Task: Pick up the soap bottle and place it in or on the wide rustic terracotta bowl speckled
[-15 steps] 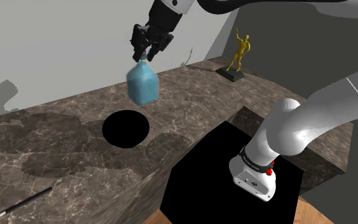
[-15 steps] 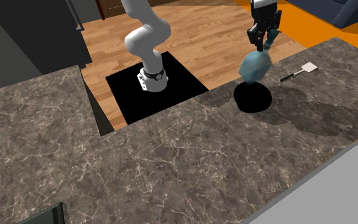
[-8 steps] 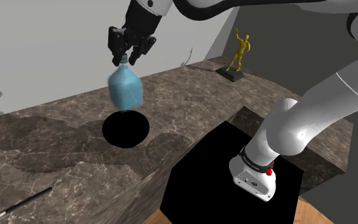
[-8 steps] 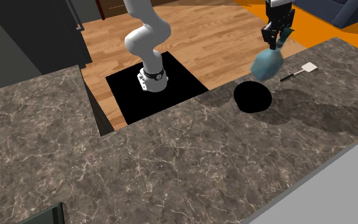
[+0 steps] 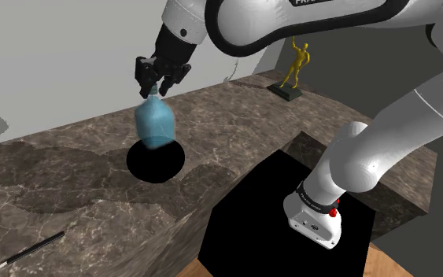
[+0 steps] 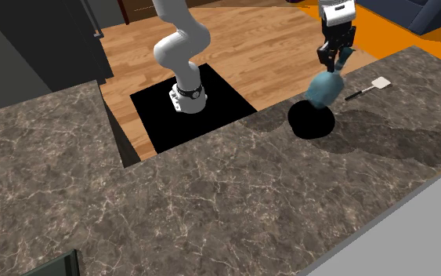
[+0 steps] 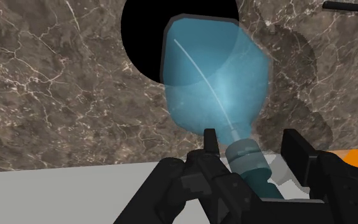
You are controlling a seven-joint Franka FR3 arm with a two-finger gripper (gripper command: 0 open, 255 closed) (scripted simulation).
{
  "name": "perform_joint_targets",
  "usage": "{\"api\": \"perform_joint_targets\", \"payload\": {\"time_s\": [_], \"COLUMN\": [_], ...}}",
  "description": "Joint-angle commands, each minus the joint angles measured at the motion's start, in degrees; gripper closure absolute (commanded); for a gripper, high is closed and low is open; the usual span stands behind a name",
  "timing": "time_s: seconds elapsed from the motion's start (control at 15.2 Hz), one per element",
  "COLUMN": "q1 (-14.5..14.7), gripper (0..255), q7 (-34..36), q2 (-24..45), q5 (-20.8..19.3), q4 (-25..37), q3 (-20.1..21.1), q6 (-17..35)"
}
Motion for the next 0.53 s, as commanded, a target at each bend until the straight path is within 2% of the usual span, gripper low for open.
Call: {"api": "perform_joint_targets", "payload": {"time_s": [0.0, 0.46], "q1": [0.03, 0.12], "gripper": [255, 255], "q7": [-0.19, -0.21], "q2": [0.18, 1.69], "q5": [0.10, 0.11], "q4": [-1.26, -5.37], "q3": [0.04, 0.67], "q6": [1.48, 7.06]}}
